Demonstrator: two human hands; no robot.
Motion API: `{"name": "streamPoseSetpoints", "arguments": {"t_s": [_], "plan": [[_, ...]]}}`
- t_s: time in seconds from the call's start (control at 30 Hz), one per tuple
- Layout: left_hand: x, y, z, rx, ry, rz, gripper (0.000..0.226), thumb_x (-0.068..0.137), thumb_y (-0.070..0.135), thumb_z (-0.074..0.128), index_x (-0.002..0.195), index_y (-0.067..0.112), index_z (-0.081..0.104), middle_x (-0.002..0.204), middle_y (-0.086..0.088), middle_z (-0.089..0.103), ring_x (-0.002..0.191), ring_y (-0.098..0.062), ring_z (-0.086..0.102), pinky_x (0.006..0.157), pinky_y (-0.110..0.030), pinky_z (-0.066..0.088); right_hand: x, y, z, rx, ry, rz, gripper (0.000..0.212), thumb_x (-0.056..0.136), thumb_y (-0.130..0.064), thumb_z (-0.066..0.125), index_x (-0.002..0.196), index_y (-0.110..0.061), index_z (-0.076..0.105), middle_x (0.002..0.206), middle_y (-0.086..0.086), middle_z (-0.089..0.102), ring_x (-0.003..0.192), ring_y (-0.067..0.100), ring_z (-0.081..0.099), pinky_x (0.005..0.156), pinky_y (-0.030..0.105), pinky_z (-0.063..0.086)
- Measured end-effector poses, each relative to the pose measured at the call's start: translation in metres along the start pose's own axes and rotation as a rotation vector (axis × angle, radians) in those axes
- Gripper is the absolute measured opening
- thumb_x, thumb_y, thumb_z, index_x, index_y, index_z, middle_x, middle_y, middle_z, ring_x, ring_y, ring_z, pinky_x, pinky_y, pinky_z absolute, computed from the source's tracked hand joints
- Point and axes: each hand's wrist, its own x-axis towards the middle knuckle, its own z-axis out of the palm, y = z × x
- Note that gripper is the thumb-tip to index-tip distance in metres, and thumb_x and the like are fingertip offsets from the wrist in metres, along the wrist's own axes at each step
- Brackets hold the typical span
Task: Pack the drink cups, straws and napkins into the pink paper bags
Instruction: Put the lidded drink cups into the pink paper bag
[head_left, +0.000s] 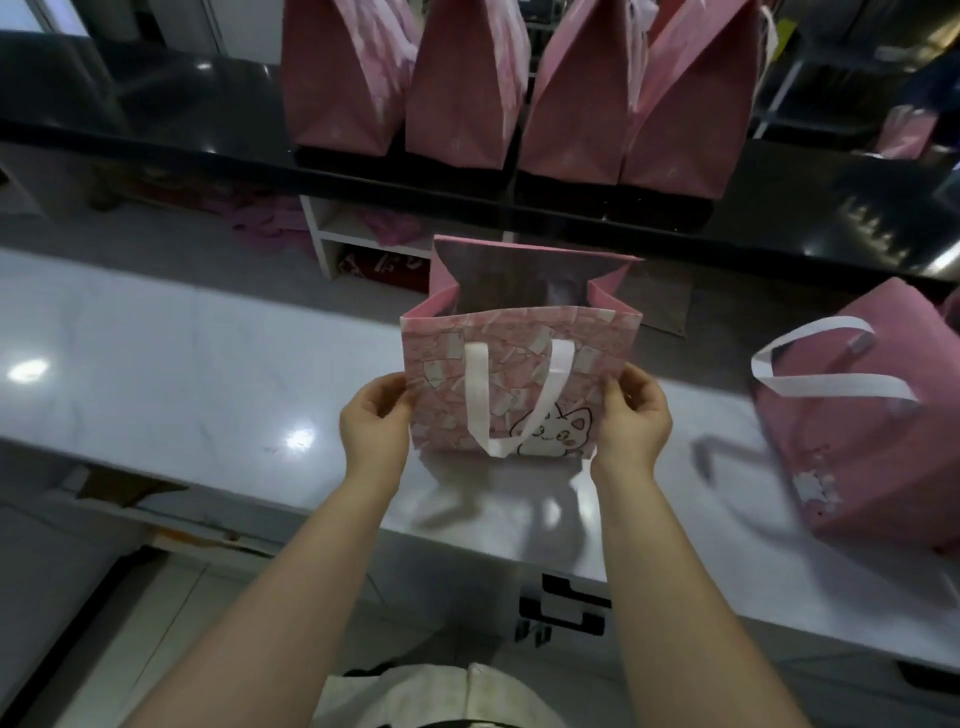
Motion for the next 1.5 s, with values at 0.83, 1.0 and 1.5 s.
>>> {"name": "streamPoseSetpoints", "arguments": {"t_s": [0.83,1.0,1.5], "plan": [[0.006,0.035,-0.345,-0.301,0.776,0.030,0.012,0.093,0.016,0.065,0.094,0.024,0.073,0.100,0.000,0.075,0.096,-0.019,0.070,0.082,-0.039,0.058,-0.263,0.049,0.267,0.069,-0.682,0.110,0.014,0.095,-0.016,0.060,0.094,-0.025,0.071,0.104,0.000,0.072,0.099,0.019,0.068,0.087,0.040,0.058],[0.007,0.044,-0.452,-0.302,0.938,0.073,0.015,0.094,0.015,0.064,0.106,0.020,0.070,0.101,0.005,0.071,0.095,-0.012,0.068,0.078,-0.025,0.056,-0.358,0.060,0.334,0.038,-0.827,0.094,0.013,0.095,-0.019,0.061,0.093,-0.026,0.072,0.102,-0.003,0.073,0.099,0.020,0.068,0.085,0.041,0.058],[-0.011,0.038,-0.697,-0.355,1.232,0.047,0.018,0.093,0.014,0.064,0.091,0.031,0.070,0.099,0.004,0.073,0.095,-0.018,0.069,0.088,-0.043,0.057,-0.588,0.110,0.463,-0.062,-1.139,0.255,0.013,0.095,-0.029,0.061,0.102,-0.025,0.071,0.102,-0.004,0.073,0.097,0.017,0.070,0.081,0.044,0.060]]}}
